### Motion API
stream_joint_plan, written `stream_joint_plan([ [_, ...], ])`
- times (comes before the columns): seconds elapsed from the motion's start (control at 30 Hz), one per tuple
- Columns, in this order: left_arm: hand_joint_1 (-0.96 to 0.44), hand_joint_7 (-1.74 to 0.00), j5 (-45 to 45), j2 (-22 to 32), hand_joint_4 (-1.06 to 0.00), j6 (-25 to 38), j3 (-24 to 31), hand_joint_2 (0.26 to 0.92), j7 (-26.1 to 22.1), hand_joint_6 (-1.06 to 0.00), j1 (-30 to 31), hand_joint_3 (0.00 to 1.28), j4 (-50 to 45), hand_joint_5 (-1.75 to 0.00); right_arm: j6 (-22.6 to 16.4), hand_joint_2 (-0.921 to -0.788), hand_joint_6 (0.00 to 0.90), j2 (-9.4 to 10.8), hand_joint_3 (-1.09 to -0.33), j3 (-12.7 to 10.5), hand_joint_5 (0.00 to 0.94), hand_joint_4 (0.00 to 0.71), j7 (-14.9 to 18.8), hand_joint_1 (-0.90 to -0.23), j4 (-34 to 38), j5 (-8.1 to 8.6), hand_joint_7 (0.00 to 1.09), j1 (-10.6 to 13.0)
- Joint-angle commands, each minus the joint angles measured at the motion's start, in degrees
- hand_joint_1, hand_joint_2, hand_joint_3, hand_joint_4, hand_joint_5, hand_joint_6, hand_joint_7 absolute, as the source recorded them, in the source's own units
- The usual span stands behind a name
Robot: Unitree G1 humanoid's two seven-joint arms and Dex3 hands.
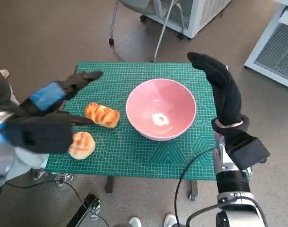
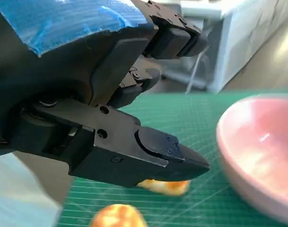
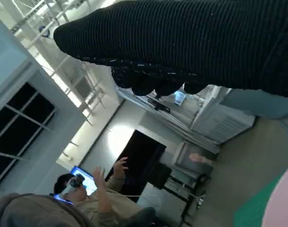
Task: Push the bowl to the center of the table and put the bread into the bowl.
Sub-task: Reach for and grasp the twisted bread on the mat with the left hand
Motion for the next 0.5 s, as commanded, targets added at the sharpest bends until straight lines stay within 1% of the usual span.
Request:
stream_joint_plan([
  [0.03, 0.11, -0.07, 4.75, -1.64, -0.11, -2.17, -4.4, 0.798, -0.37, -0.29, -3.19, 0.02, 5.11, -0.01, 1.86, -0.921, 0.103, 0.33, -0.737, 0.42, 0.02, 0.405, 0.52, -0.572, -0.52, 0.49, 0.85, 2.25],
  [0.17, 0.11, -0.06, 7.68, -3.23, -0.2, -3.6, -6.45, 0.8, 0.4, -0.36, -4.85, 0.02, 8.65, -0.02, 2.1, -0.921, 0.101, 0.53, -0.736, 0.52, 0.02, 0.407, 0.28, -0.578, -0.68, 0.4, 0.85, 2.7],
  [0.23, 0.11, -0.05, 8.71, -3.76, -0.23, -4.3, -6.96, 0.801, 0.84, -0.38, -5.28, 0.02, 9.97, -0.02, 2.1, -0.921, 0.1, 0.68, -0.736, 0.52, 0.02, 0.407, 0.13, -0.58, -0.64, 0.34, 0.85, 2.81],
  [0.5, 0.14, -0.05, 12.73, -5.09, -0.31, -7.19, -8.52, 0.803, 2.95, -0.44, -5.99, 0.03, 13.98, -0.03, 2.87, -0.921, 0.096, 1.06, -0.733, 0.45, 0.019, 0.406, -0.25, -0.58, -2.16, 0.36, 0.86, 3.76],
])
